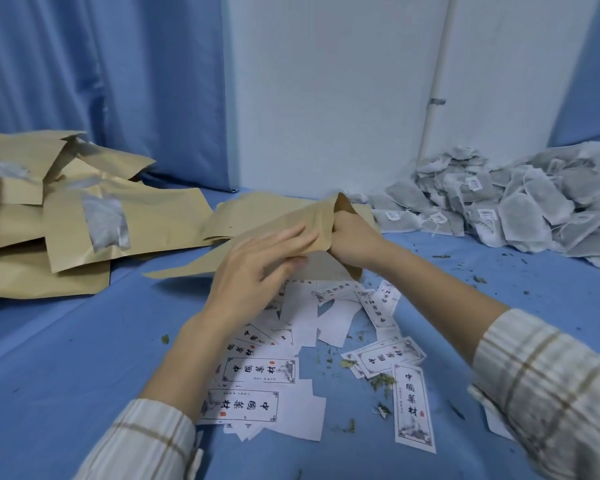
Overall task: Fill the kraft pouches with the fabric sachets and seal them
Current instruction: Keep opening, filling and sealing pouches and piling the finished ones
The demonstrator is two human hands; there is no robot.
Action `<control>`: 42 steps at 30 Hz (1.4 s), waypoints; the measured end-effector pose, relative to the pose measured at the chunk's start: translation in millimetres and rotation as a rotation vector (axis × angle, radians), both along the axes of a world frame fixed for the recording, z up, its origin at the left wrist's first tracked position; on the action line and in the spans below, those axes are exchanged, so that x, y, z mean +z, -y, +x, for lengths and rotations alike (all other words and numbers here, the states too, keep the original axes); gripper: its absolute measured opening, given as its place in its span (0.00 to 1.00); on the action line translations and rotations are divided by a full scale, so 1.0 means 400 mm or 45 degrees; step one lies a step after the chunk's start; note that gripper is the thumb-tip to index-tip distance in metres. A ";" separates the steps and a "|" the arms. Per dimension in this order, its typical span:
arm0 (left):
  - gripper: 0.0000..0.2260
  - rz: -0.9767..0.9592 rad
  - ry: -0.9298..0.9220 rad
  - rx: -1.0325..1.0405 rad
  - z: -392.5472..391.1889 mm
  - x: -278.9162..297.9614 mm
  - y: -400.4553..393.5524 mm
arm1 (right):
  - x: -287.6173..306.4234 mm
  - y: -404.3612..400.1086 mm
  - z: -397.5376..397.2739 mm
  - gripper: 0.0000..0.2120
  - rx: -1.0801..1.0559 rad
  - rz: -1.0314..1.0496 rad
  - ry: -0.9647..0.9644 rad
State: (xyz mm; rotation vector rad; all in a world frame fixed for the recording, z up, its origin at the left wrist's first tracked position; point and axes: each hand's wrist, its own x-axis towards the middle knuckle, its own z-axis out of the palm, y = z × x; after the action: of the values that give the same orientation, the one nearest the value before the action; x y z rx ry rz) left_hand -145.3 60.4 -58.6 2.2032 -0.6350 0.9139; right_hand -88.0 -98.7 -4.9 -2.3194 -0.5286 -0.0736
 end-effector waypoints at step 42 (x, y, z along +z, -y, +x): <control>0.04 -1.251 -0.473 -0.283 0.124 0.427 0.070 | 0.345 0.338 0.028 0.10 -0.145 0.549 0.614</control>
State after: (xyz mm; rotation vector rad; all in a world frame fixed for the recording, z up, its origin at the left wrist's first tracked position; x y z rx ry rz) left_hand -95.7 32.4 112.1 1.3195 -0.1654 0.5010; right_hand -77.0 -233.8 133.3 -1.8981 -0.5497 -0.7416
